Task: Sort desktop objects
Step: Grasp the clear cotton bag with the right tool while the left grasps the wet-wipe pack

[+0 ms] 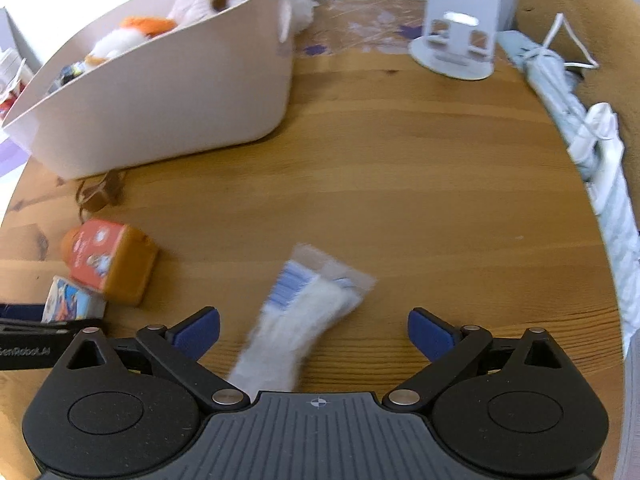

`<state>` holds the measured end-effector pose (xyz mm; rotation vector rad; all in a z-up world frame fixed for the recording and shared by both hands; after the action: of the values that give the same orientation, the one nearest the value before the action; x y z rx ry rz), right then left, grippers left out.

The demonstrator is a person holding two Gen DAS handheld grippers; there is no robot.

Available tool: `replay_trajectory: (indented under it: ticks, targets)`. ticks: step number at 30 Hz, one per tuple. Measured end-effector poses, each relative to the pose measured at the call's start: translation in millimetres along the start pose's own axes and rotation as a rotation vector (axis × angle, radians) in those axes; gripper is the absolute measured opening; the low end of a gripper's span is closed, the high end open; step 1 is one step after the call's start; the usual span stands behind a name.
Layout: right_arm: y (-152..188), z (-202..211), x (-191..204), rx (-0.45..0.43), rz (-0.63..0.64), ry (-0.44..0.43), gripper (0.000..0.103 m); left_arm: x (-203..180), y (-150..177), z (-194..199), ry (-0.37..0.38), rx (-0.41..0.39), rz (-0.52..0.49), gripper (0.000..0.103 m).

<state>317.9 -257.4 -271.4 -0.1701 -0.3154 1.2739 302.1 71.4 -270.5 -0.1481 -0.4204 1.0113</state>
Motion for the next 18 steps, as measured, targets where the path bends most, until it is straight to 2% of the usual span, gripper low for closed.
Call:
replay_trajectory:
  ticks: [3, 5, 6, 7, 8, 11, 12, 13, 18]
  targets:
    - [0, -5, 11, 0.006, 0.022, 0.023, 0.094, -1, 1, 0, 0.005, -0.024, -0.038, 0.082]
    - [1, -6, 16, -0.005, 0.055, 0.047, 0.085, -2, 2, 1, 0.010, -0.048, -0.071, 0.077]
    - [2, -6, 18, -0.010, 0.076, 0.061, 0.078, -4, 4, 3, 0.017, -0.070, -0.096, 0.067]
    - [3, -5, 20, -0.019, 0.097, 0.081, 0.071, -6, 5, 5, 0.020, -0.089, -0.118, 0.065]
    - [4, -4, 22, -0.031, 0.117, 0.086, 0.068, -8, 7, 6, 0.017, -0.095, -0.141, 0.065]
    - [8, 1, 22, -0.050, 0.124, 0.084, 0.048, -7, 7, 6, 0.026, -0.102, -0.148, 0.064]
    - [9, 2, 22, -0.054, 0.124, 0.083, 0.034, -6, 8, 6, 0.026, -0.101, -0.152, 0.064]
    - [10, 4, 22, -0.056, 0.126, 0.082, 0.027, -6, 11, 7, 0.027, -0.101, -0.155, 0.064]
    - [13, 6, 16, -0.049, 0.096, 0.051, 0.025, 2, 17, 9, 0.038, -0.097, -0.159, 0.064]
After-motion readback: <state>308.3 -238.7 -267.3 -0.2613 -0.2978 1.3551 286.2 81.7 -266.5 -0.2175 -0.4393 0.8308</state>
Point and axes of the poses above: each gripper's, at about its wrist camera, not at the fingertips, and z roughly against the way its jaws point, x to its left, y to its underside, the point moved 2 cm from there along -z, roughly the way its jaws point, and after that the axes turned 5 degrees about x, right-handed, at the moved point
